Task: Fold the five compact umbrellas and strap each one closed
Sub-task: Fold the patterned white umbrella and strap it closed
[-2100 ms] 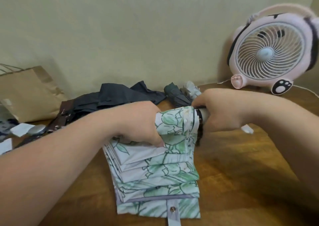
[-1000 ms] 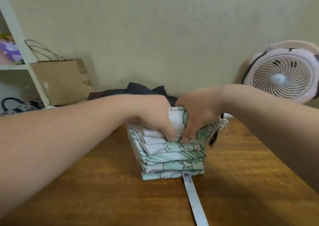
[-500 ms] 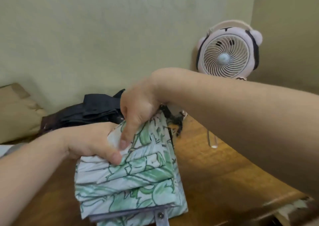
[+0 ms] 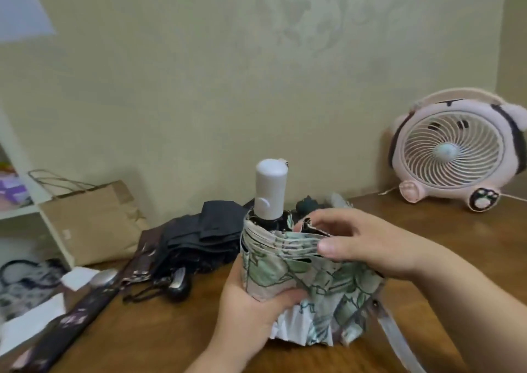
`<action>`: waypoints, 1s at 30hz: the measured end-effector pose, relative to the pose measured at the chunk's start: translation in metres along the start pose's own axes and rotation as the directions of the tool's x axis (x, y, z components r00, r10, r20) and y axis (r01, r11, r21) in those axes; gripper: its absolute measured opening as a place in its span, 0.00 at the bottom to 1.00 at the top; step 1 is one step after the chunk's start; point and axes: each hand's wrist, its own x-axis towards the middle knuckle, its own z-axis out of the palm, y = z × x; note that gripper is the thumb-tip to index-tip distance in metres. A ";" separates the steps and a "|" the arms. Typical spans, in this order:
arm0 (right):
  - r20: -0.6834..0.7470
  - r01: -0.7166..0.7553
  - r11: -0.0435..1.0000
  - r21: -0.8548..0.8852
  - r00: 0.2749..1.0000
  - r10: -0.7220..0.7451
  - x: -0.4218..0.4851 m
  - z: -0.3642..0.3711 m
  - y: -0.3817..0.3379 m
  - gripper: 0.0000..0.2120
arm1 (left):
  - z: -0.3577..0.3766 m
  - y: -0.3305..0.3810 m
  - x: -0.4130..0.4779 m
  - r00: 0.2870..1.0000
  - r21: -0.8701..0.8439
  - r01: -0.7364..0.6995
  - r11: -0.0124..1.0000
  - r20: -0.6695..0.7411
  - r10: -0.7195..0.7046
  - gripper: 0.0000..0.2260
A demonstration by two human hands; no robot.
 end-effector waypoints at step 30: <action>-0.074 -0.182 0.889 -0.420 0.983 0.166 0.007 0.019 -0.071 0.13 | -0.001 -0.001 0.007 0.985 -0.142 0.033 0.989 0.175 -0.008 0.42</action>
